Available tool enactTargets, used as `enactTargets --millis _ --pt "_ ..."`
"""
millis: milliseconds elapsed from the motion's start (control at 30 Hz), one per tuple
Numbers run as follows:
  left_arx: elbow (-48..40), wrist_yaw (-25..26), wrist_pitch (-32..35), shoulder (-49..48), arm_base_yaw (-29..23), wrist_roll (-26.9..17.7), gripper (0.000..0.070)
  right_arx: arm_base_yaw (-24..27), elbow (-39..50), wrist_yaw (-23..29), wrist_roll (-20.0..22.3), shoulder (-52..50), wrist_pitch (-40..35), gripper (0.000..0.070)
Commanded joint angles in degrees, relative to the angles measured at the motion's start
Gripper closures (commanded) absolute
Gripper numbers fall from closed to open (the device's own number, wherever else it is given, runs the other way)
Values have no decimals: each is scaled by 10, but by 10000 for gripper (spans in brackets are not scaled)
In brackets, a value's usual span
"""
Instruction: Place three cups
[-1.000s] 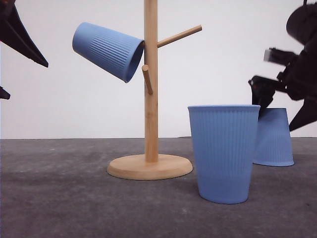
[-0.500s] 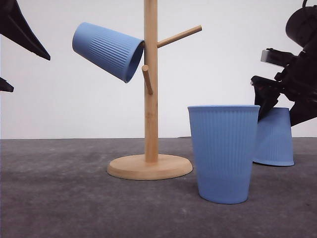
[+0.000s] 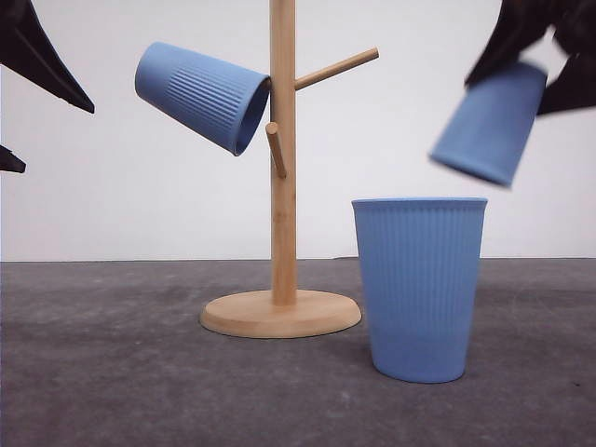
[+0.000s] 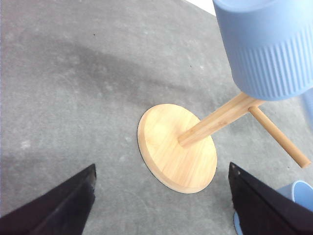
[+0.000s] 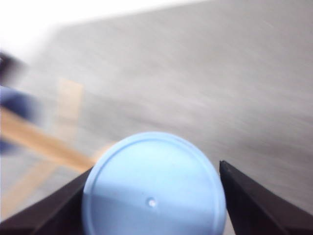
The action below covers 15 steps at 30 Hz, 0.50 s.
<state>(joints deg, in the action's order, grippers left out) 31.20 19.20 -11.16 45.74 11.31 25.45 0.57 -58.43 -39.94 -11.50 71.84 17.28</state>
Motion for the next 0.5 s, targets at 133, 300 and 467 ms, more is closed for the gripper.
enactTargets --millis 133,300,467 --pt "6 -3 7 2 1 -10 201 4 4 -45 -106 -72 -58 310" --pt "6 -3 15 2 1 -10 201 -1 4 -81 -200 -75 -145 310" --pt "6 -3 34 2 1 -9 201 -24 4 -78 -243 -53 -193 309"
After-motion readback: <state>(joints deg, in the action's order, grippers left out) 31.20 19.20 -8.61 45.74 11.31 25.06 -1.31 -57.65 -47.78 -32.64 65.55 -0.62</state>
